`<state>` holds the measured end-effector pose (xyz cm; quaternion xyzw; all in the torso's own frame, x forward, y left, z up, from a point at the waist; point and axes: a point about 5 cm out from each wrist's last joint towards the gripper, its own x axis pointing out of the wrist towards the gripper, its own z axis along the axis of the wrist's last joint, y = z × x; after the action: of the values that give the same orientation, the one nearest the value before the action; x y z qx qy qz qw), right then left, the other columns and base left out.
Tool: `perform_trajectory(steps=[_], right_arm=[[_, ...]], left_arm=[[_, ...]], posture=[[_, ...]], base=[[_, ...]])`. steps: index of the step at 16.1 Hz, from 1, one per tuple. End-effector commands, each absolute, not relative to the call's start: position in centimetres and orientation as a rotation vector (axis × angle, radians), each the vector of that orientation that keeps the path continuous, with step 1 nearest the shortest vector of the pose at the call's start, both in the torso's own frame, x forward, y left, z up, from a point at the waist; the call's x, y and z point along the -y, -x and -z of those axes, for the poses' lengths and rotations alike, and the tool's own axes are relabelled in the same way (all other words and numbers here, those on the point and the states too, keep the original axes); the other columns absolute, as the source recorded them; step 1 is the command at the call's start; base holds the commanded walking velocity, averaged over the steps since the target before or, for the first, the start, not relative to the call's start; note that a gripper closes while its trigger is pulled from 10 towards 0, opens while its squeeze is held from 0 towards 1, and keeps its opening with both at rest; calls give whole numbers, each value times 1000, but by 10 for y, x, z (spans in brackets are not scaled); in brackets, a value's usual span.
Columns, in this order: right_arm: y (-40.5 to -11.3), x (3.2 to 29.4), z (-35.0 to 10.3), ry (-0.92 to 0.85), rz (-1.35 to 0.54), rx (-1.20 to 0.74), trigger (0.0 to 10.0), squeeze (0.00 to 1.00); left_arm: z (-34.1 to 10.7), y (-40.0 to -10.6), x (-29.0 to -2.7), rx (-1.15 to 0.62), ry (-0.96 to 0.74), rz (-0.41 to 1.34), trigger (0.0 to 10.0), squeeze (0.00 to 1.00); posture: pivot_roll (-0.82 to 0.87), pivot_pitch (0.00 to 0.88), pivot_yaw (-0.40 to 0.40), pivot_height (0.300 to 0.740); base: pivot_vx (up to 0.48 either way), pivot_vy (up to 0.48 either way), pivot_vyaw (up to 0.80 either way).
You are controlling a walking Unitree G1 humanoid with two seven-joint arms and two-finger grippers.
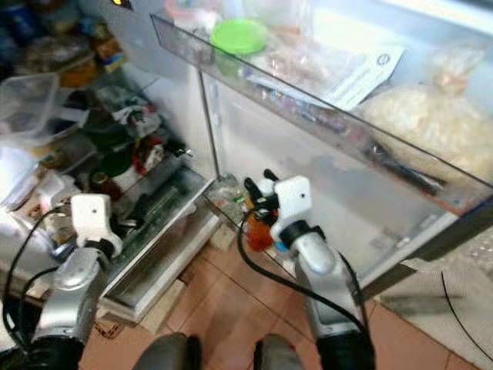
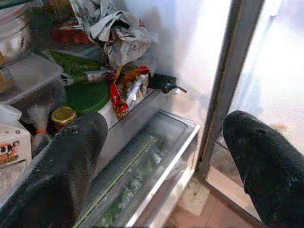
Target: Restocking fridge
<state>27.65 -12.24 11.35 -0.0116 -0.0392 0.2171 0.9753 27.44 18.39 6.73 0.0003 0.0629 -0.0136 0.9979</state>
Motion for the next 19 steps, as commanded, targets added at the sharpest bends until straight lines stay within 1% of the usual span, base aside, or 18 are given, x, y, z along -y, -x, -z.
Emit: perform_trajectory(steps=[1, 4, 8, 12, 14, 16, 19], right_arm=[[-278, 122, -121, 22, -423, 122, 10000, 0], [-279, 122, -120, 20, -410, 122, 10000, 0], [-279, 117, -120, 0, -418, 123, 10000, 0], [-280, 116, -121, -4, -419, 125, 10000, 0], [-280, 115, -120, -6, -422, 125, 10000, 0], [-280, 115, -120, -7, -420, 126, 10000, 0], [-280, 115, -119, -4, -416, 123, 10000, 0]], left_arm=[[-66, -273, -187, -137, -13, 21, 10000, 0], [-65, -271, -187, -144, -17, 17, 10000, 0], [-64, -270, -187, -145, -12, 10, 10000, 0], [-64, -269, -186, -146, -6, 6, 10000, 0], [-64, -270, -186, -148, -9, 0, 10000, 0], [-63, -270, -186, -151, -10, -6, 10000, 0], [-64, -270, -188, -153, -16, -16, 10000, 0]], posture=[[17, 111, 31, 740], [20, 114, 30, 740], [26, 119, 26, 740], [23, 122, 27, 685], [22, 123, 28, 675], [22, 123, 28, 650], [24, 124, 28, 650]], base=[[0, 0, 0], [0, 0, 0], [0, 0, 0], [0, 0, 0], [0, 0, 0], [0, 0, 0], [0, 0, 0]])
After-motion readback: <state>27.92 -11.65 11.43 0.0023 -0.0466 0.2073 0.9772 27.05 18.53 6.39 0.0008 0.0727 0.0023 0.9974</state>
